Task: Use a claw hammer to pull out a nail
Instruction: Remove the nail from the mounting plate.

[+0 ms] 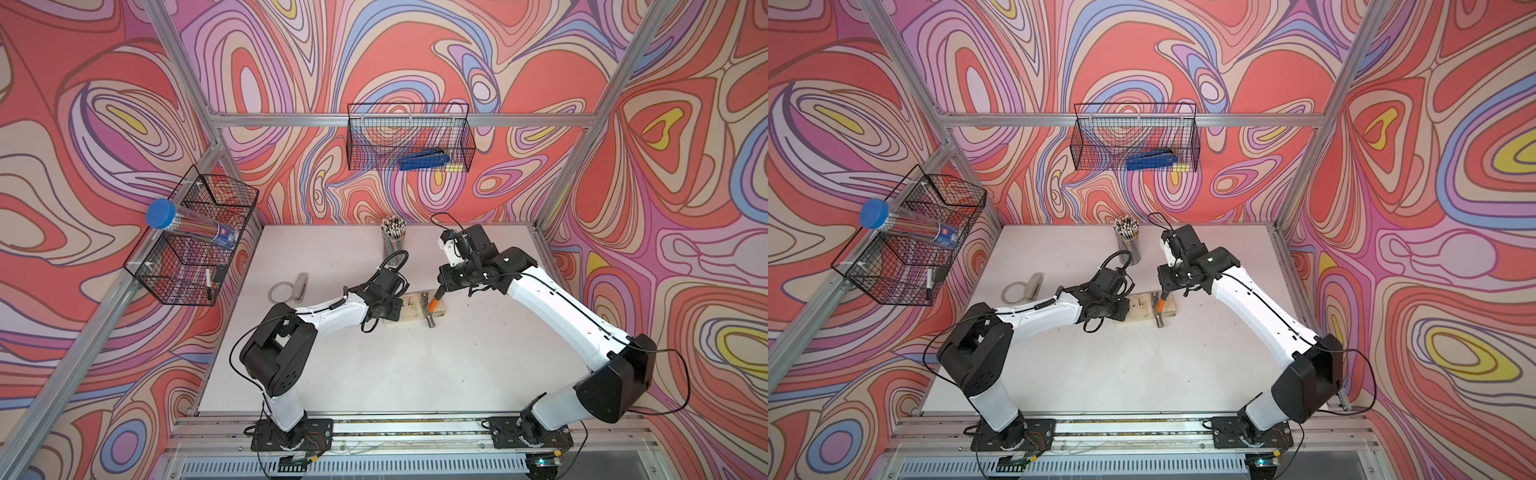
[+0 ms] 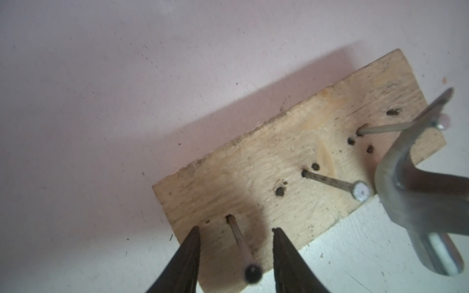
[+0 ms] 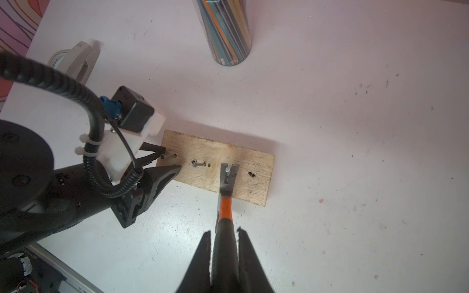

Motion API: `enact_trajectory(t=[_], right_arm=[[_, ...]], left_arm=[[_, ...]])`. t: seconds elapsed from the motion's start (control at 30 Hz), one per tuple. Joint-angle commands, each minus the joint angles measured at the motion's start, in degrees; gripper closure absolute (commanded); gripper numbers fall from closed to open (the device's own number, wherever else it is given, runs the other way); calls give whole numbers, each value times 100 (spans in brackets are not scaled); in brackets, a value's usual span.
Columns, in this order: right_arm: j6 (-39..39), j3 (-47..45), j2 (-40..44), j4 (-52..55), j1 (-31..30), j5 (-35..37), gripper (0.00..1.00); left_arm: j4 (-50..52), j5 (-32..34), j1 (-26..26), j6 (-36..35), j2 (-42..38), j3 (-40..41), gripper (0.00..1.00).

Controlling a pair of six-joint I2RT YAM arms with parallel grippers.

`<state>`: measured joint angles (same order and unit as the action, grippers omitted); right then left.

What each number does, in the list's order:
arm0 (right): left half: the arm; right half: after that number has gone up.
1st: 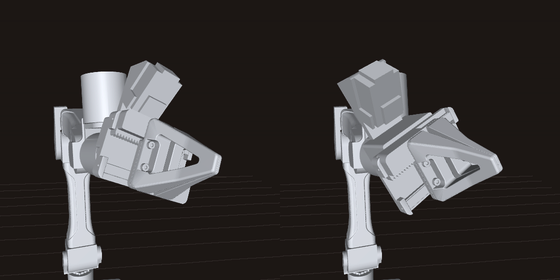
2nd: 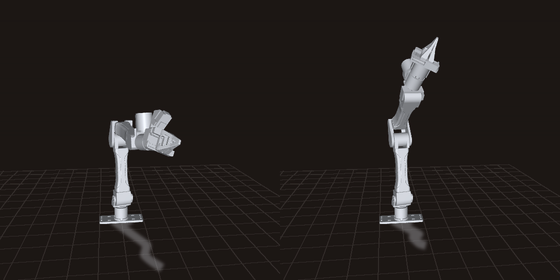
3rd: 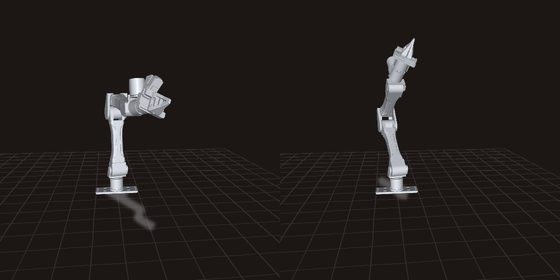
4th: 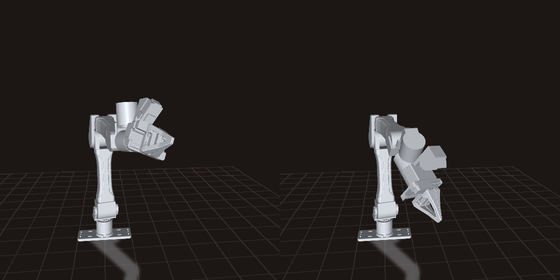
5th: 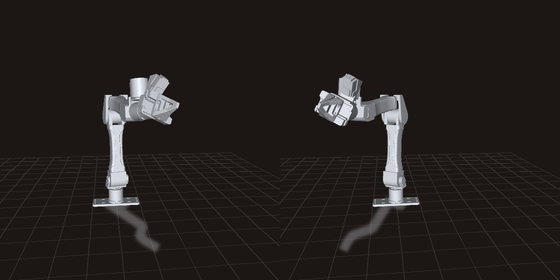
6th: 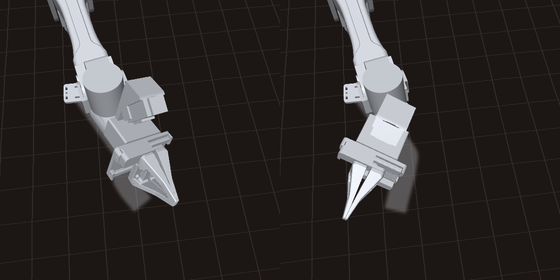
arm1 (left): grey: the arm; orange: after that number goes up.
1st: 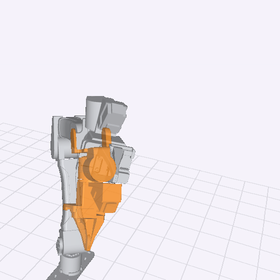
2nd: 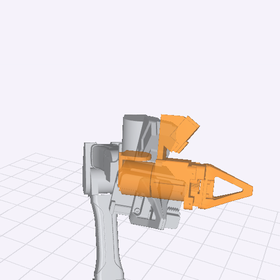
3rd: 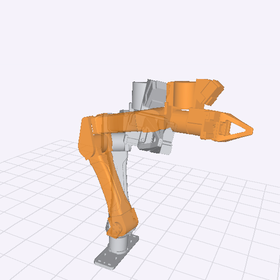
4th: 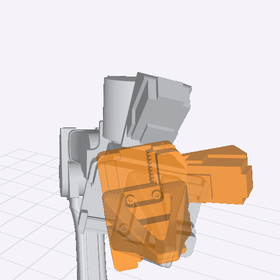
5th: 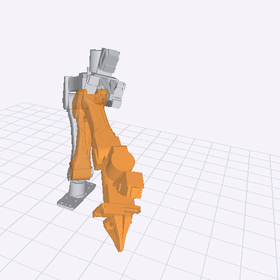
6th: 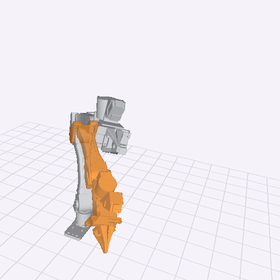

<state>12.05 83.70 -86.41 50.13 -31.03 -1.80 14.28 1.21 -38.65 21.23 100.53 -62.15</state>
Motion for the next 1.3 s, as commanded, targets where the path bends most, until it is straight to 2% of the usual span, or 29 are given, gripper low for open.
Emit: enact_trajectory(t=[0.0, 0.43, 1.27], right_arm=[[-1, -443, -291, -550, -84, 278, 100], [42, -1229, 31, -1181, -180, 426, 100], [157, -3046, 991, -3053, -560, 900, 100]], left_arm=[[562, -152, -63, 118, 362, 369, 53], [591, -128, -72, 153, 383, 422, 53], [572, -111, -90, 214, 427, 530, 54]])
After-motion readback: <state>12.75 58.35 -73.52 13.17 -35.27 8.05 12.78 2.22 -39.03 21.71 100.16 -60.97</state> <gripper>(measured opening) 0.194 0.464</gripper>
